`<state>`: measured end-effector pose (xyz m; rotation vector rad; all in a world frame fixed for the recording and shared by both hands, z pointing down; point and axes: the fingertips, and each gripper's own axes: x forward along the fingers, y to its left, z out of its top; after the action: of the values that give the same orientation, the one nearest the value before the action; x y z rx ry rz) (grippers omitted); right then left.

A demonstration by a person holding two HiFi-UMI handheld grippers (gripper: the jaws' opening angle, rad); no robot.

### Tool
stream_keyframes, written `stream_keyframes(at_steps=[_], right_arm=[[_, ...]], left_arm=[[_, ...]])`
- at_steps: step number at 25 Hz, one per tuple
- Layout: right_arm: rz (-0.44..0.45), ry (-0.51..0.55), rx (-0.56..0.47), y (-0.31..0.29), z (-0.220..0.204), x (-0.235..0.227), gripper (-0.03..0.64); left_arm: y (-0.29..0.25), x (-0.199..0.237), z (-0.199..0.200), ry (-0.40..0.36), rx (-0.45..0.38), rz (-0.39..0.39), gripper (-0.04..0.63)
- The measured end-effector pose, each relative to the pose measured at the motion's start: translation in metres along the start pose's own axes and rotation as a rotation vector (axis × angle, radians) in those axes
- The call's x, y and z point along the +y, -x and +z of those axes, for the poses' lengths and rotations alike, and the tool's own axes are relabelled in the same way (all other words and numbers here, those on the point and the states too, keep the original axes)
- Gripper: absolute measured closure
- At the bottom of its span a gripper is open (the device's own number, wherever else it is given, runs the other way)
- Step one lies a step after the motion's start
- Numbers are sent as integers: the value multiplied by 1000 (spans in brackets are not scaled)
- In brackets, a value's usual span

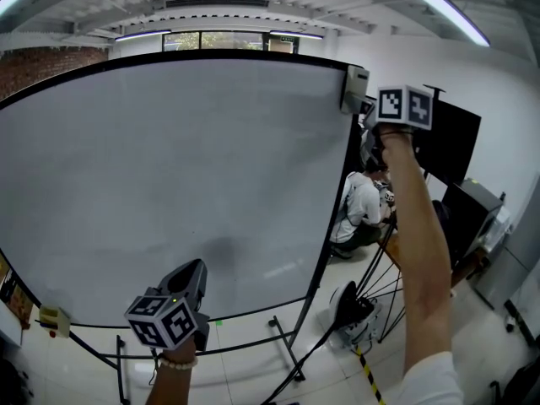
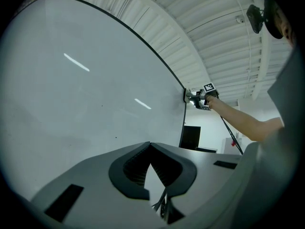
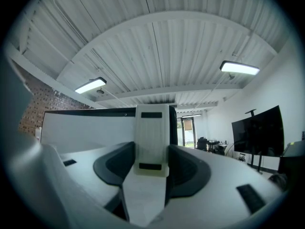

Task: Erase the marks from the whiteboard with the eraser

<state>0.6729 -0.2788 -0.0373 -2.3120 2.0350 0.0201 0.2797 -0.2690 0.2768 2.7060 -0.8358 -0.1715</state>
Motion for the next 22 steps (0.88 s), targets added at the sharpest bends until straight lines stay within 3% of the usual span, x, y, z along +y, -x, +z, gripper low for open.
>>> stream_keyframes(at_steps=[4,10,15,22], right_arm=[[-18,36,10,1,2,-1,371],[8,48,35,0,0,17,371],[38,78,39,-5,0,69,371],[61,98,52,-15,-7,171,371]], left_arm=[[-16,-8,20,-50,-3,7,603],[-42,-31,96,-211,-42,9,603],[-49,-34,143,-243,-74,24,603],[-18,-6,171,-222,-88,48,604]])
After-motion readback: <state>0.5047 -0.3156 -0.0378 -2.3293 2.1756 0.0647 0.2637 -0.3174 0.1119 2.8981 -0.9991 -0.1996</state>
